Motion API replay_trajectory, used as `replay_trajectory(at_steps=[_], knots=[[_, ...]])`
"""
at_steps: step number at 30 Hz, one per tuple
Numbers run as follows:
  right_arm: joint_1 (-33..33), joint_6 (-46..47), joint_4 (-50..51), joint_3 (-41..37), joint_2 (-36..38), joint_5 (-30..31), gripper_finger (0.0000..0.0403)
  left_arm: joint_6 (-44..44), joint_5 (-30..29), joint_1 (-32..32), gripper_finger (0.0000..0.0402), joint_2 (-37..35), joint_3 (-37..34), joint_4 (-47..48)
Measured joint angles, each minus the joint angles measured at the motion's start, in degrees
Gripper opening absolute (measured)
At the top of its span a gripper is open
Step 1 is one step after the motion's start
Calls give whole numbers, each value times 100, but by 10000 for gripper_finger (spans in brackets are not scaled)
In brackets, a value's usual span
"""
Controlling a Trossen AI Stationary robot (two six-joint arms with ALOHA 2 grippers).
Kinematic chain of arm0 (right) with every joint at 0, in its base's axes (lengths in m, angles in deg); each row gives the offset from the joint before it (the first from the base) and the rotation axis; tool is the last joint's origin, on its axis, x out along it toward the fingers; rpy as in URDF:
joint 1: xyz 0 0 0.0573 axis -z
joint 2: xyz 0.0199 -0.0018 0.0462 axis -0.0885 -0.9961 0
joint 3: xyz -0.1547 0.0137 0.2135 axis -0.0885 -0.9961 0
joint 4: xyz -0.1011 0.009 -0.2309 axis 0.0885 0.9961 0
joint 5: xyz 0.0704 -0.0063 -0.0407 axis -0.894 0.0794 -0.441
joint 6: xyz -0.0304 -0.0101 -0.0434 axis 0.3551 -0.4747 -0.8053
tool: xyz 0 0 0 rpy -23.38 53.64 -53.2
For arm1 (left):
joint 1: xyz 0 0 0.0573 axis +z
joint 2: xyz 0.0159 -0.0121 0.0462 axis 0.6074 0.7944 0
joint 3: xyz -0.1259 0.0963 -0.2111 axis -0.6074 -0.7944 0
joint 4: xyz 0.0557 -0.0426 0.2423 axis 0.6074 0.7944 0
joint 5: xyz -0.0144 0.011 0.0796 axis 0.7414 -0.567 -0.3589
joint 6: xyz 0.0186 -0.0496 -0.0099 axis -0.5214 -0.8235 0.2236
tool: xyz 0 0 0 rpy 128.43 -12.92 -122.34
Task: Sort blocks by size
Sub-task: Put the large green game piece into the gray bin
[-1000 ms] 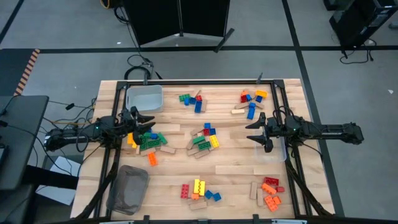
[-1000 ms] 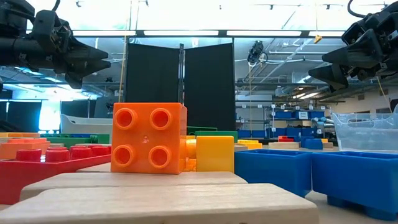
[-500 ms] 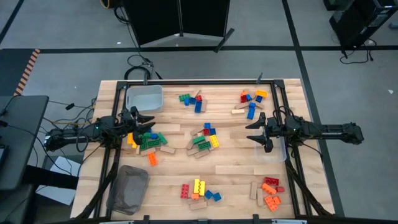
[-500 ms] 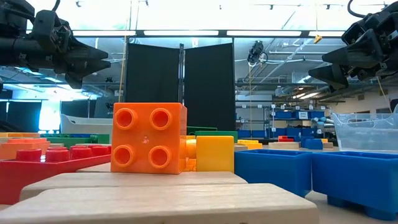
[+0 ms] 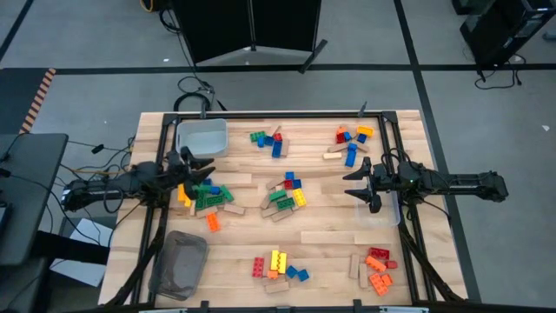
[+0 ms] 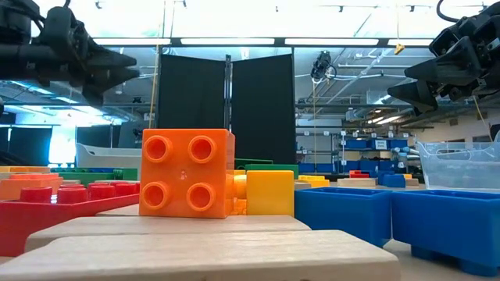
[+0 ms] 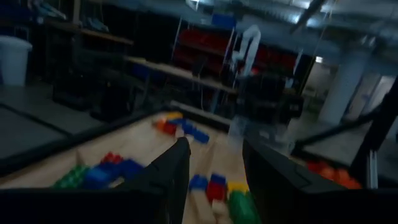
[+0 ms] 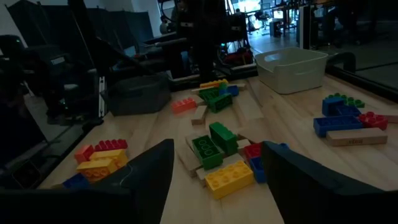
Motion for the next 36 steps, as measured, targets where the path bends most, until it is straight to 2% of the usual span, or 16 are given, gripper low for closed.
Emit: replay_trajectory(at_steps=[10,16,23,26,29,36], knots=[[1,0,1,1,0,1,255,3,-145,0,158,-1,1,-902],[2,-1,-1,1,-1,-1,255,600,-175,0,158,-2,1,-1039],[1,2,0,-1,0,1,255,442,-133,-2,158,0,12,-994],[2,2,2,-2,2,-1,255,321,-120,-1,158,40,236,-483],[1,1,2,0,-1,1,255,403,-113,-2,158,191,670,490],[-1,-1,-1,1,-1,2,255,638,-105,-2,158,1105,1839,2188]])
